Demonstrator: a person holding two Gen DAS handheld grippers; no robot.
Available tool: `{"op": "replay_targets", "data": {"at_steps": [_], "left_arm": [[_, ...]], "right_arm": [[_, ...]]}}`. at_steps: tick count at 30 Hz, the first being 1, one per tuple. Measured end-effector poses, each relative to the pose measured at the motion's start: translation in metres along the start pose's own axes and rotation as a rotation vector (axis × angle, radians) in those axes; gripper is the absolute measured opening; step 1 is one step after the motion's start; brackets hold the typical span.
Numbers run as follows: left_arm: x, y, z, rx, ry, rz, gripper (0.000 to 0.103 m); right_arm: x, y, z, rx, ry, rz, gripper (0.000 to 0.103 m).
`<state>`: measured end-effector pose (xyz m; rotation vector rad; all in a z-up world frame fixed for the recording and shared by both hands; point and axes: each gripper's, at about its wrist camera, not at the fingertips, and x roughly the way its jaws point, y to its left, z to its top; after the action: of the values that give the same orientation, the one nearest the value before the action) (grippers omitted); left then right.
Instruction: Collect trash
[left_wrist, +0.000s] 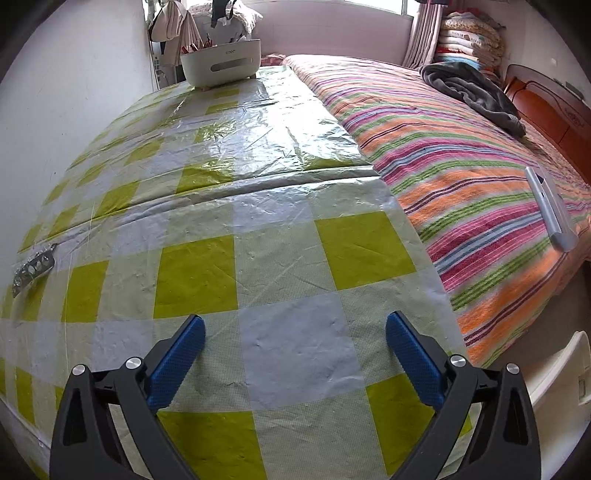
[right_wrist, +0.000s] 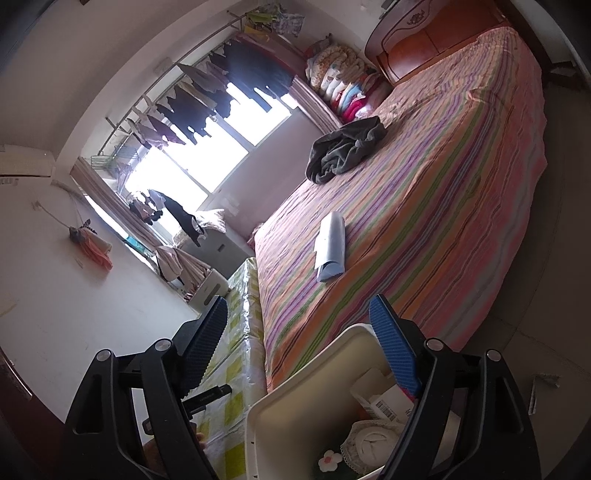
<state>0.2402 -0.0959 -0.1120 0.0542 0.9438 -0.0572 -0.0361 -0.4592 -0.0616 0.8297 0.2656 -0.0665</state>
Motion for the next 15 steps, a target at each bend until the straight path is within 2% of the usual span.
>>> {"op": "replay_targets", "data": {"at_steps": [4, 15], "left_arm": [[0.000, -0.001, 0.000, 0.000, 0.000, 0.000, 0.096], [0.000, -0.001, 0.001, 0.000, 0.000, 0.001, 0.096]], "right_arm": [[-0.007, -0.006, 0.004, 0.025, -0.022, 0.006, 0.078], [-0.013, -0.004, 0.003, 0.035, -0.018, 0.046, 0.080]]}}
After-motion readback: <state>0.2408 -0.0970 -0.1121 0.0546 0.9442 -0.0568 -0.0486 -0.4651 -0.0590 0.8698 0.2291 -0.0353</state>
